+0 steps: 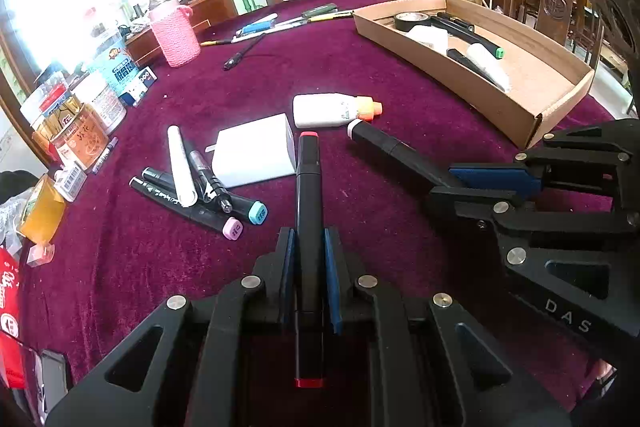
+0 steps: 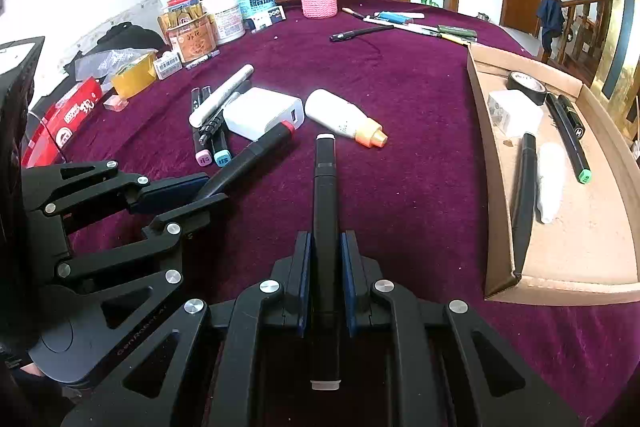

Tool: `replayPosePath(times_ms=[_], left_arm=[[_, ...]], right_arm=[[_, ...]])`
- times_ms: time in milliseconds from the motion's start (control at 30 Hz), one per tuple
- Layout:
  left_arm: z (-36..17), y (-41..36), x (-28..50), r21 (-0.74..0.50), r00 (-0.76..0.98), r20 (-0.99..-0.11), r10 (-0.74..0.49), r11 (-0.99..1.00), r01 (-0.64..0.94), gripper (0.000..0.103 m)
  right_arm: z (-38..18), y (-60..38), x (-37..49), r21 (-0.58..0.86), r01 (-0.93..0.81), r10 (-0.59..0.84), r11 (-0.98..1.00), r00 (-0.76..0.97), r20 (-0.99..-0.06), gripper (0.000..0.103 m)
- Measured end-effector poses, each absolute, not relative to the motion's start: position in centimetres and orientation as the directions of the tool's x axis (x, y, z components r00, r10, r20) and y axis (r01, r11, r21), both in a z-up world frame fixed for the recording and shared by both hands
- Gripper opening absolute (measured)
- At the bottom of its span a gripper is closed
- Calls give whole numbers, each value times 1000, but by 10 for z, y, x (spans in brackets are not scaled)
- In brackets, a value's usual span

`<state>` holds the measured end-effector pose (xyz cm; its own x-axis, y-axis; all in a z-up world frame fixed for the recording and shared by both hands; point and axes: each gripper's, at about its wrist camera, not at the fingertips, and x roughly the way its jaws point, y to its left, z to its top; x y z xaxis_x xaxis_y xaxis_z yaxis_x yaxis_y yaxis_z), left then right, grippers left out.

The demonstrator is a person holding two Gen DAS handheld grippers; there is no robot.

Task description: Organize rigid objects

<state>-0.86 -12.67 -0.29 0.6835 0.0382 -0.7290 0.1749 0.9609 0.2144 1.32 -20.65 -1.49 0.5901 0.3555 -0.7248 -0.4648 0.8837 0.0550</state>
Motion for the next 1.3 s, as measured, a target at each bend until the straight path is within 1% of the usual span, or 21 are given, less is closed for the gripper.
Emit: replayPosePath(times_ms=[367,600,1033,1300], left_arm=[[-2,-123,-8,209,685,-726,54,967,145,12],[-2,-124,-8,221,687,-723,69,966,136,12],[0,-123,-9,202,687,-725,50,969,144,12],[1,-124,-12,212,699,-713,56,967,139,12]], right_arm=[[-16,-212,16,91,-456,375,885,584,-720,13],[-14,-214,14,84,-446,368,891,601,-710,13],[-15,-211,15,65,-422,335,904,607,-721,13],[-16,-210,15,55,-415,323,908,611,-723,13]])
